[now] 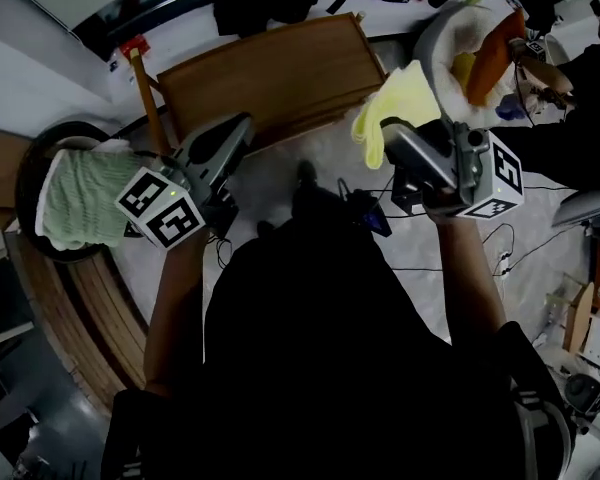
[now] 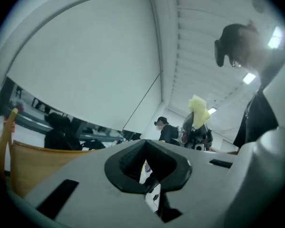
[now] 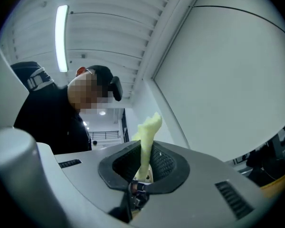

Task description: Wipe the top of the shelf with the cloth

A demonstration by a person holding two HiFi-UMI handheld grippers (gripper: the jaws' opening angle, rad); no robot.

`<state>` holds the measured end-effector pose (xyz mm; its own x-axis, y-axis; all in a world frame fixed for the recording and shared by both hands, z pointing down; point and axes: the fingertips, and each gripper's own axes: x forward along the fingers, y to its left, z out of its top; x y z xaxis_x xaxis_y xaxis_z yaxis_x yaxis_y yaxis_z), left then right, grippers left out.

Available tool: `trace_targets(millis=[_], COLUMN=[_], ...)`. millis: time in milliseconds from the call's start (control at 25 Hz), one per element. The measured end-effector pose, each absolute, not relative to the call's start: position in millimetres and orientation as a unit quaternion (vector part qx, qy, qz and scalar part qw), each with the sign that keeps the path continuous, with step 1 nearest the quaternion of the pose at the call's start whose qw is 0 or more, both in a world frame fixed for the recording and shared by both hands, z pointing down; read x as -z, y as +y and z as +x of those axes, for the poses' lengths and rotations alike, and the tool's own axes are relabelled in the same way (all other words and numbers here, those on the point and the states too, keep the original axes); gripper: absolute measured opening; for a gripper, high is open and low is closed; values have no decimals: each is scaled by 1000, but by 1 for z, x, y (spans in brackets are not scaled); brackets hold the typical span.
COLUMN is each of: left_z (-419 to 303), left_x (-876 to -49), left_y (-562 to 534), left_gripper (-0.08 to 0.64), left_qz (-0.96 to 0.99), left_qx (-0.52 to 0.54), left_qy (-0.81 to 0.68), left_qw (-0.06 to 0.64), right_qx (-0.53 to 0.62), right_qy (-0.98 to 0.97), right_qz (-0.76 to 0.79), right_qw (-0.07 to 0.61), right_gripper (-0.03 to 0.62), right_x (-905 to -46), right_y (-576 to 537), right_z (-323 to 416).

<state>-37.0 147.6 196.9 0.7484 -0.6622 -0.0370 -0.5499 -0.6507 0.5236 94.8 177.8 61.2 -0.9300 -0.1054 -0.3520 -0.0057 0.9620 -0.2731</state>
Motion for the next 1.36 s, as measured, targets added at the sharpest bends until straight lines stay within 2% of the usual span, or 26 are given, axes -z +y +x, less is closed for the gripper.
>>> trace_targets(millis=[160,320,880,1200,1360], left_z=[-29,-26,-48,2,4], left_x=[-157,-129,-137,-129,-127], left_y=[170,193,201,230,233], left_gripper=[11,11,11,11,11], left_qz=[926,935,935,950,954], left_qx=[134,147,154,159,167], left_qy=[-296,-273,-265,-215,-190], left_qw=[194,170,181,161,162], right_qx=[113,108,114,111,117], right_qy=[979,984,986,985,984], right_qz=[-17,-13,-26,-3,-22], right_qw=[166,145,115,135,136], right_gripper=[41,41,41,41,41], right_x=[-65,-86,-108,-94,-94], right_y=[194,208,211,252,248], right_z=[71,54,45,94,92])
